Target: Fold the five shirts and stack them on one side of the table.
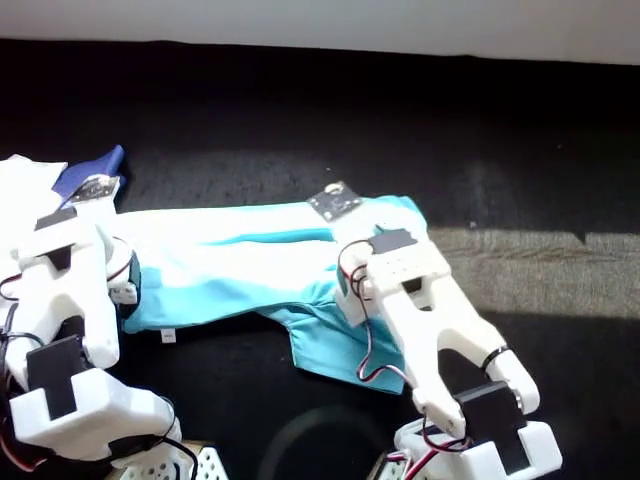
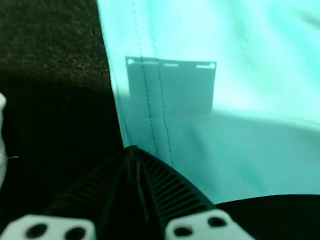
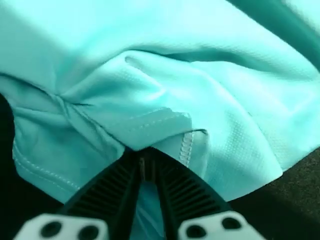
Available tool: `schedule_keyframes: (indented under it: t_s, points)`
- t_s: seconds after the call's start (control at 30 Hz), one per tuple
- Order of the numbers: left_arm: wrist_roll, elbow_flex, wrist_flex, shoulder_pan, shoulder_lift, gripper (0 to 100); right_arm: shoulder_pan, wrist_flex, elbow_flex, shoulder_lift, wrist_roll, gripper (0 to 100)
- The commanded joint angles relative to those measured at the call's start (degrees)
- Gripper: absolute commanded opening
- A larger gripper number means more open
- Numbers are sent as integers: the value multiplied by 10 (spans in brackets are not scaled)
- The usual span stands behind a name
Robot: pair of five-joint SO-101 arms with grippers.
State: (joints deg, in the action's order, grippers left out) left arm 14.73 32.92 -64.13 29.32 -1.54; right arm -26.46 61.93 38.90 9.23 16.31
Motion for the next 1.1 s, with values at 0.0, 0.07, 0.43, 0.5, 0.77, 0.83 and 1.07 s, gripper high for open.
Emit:
schedule_keyframes:
  t_s: [0.0, 0.07, 0.43, 0.5, 0.77, 0.83, 1.07]
  points:
    - [3, 16, 36, 1, 25, 9, -60, 48, -1, 11, 19, 7]
    - [3, 19, 51, 7, 24, 9, -91, 69, -1, 11, 18, 7]
    - [1, 87, 147, 14, 30, 9, -143, 174, -89, 145, 55, 7]
    - [1, 87, 148, 14, 30, 9, -119, 173, -113, 181, 55, 7]
    - [1, 86, 149, 14, 30, 9, -70, 121, -60, 131, 4, 134]
    - [1, 86, 149, 14, 30, 9, -72, 121, -59, 104, -3, 212]
    - [1, 86, 149, 14, 30, 9, -74, 87, -57, 36, 3, 241]
